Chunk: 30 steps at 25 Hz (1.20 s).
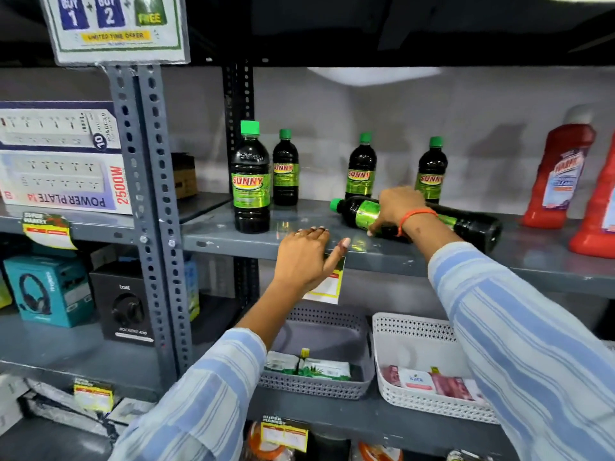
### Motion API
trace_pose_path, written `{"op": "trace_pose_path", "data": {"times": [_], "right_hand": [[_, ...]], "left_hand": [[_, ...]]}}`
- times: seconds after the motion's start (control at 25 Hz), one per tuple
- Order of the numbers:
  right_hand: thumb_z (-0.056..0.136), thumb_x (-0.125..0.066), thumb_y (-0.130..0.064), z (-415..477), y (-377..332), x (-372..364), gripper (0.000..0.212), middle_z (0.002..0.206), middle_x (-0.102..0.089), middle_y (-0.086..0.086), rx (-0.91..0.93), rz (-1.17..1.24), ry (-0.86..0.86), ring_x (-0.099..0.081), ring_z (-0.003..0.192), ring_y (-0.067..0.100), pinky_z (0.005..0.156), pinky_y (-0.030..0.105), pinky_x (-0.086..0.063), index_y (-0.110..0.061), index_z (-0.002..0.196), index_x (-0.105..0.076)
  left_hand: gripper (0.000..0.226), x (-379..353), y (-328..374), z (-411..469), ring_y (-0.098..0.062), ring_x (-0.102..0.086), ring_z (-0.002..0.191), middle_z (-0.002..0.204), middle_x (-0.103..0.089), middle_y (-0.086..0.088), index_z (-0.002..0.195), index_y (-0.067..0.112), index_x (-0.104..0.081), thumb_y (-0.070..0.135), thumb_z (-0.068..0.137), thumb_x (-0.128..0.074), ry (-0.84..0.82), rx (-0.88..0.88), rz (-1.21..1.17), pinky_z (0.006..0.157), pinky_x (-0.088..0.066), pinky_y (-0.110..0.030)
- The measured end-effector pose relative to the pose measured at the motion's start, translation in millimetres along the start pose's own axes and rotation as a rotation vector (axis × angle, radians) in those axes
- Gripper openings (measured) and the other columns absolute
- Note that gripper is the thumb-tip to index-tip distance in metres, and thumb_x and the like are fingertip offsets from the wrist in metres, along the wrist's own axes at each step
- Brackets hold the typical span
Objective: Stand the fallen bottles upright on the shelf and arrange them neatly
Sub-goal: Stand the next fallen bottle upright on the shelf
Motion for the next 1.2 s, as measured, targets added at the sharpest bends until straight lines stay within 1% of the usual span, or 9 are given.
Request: {"op": "trace_pose_path", "data": {"times": [0.12,0.28,0.44,0.6,0.72,0.84,0.92,1.12,1.2], "right_hand": [[0.063,-0.078,-0.056,3.8,6.4,-6.9,0.071,0.125,-0.060,0.017,-0.056,0.085,0.011,-0.046,0.122,0.035,0.096,0.043,-0.044,-0.009,0.114,-0.061],[0.064,-0.072,-0.062,4.4,10.3,-5.7,0.077,0.124,-0.056,0.021,-0.116,0.292,0.187,-0.045,0.120,0.037,0.092,0.042,-0.044,-0.003,0.113,-0.060],[0.062,-0.080,-0.050,8.4,15.7,-3.5,0.082,0.128,-0.049,0.020,-0.194,0.762,0.372,-0.040,0.125,0.036,0.102,0.040,-0.036,-0.001,0.120,-0.050],[0.058,-0.085,-0.047,4.8,14.1,-15.0,0.087,0.127,-0.050,0.020,-0.209,0.902,0.431,-0.042,0.125,0.035,0.106,0.039,-0.034,0.002,0.120,-0.047],[0.057,-0.085,-0.047,4.2,19.2,-26.6,0.088,0.128,-0.049,0.020,-0.254,0.950,0.397,-0.047,0.122,0.035,0.104,0.042,-0.040,0.001,0.121,-0.048],[0.055,-0.084,-0.054,6.0,17.7,-42.9,0.090,0.127,-0.050,0.020,-0.239,0.858,0.240,-0.050,0.118,0.035,0.097,0.039,-0.045,-0.002,0.120,-0.050],[0.056,-0.083,-0.053,3.8,18.2,-48.2,0.087,0.126,-0.052,0.020,-0.246,0.823,0.188,-0.053,0.114,0.034,0.092,0.038,-0.047,-0.002,0.119,-0.052],[0.068,-0.080,-0.028,1.7,21.4,-45.8,0.073,0.113,-0.060,0.013,-0.201,0.952,0.169,-0.058,0.107,0.029,0.083,0.033,-0.048,0.001,0.123,-0.042],[0.065,-0.081,-0.029,0.7,17.1,-49.3,0.070,0.109,-0.063,0.008,-0.153,1.025,0.120,-0.059,0.101,0.024,0.084,0.030,-0.049,-0.002,0.121,-0.048]], "left_hand": [[0.063,-0.9,0.8,0.9,-0.030,-0.066,0.083,0.091,-0.072,-0.008,0.087,0.011,-0.067,0.054,0.093,-0.021,0.009,-0.016,0.010,0.064,-0.045,-0.033],[0.061,-2.9,-0.3,-0.3,-0.029,-0.068,0.084,0.094,-0.074,-0.009,0.090,0.009,-0.070,0.053,0.093,-0.027,0.071,-0.023,0.022,0.066,-0.048,-0.033],[0.062,-3.9,-0.8,-0.4,-0.028,-0.068,0.083,0.092,-0.074,-0.008,0.088,0.009,-0.071,0.053,0.093,-0.028,0.119,-0.003,0.011,0.067,-0.050,-0.035],[0.060,-1.8,-0.4,-0.4,-0.026,-0.069,0.083,0.091,-0.074,-0.007,0.087,0.009,-0.072,0.052,0.092,-0.030,0.146,-0.001,0.008,0.068,-0.049,-0.035],[0.061,-1.7,-0.2,-1.1,-0.026,-0.069,0.084,0.092,-0.074,-0.007,0.088,0.010,-0.072,0.052,0.093,-0.029,0.160,-0.001,0.011,0.069,-0.049,-0.035],[0.059,-0.2,-0.5,-0.6,-0.025,-0.070,0.083,0.092,-0.075,-0.007,0.088,0.010,-0.073,0.051,0.092,-0.031,0.194,0.002,0.009,0.069,-0.049,-0.034],[0.058,0.3,0.5,-2.3,-0.025,-0.070,0.082,0.091,-0.075,-0.007,0.088,0.009,-0.074,0.050,0.092,-0.032,0.216,0.003,0.008,0.069,-0.049,-0.033],[0.057,0.1,1.0,-3.2,-0.025,-0.070,0.082,0.091,-0.075,-0.006,0.088,0.010,-0.074,0.049,0.092,-0.033,0.235,0.012,0.006,0.069,-0.049,-0.033],[0.056,-0.2,1.1,-3.4,-0.024,-0.070,0.082,0.091,-0.075,-0.006,0.089,0.010,-0.074,0.049,0.091,-0.034,0.242,0.022,0.005,0.069,-0.048,-0.033]]}}
Point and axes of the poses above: each hand's wrist, its own z-axis towards the middle knuckle, its own x-axis out of the back of the hand, y = z × x, the point moved 7 cm from there along z, towards the middle knuckle
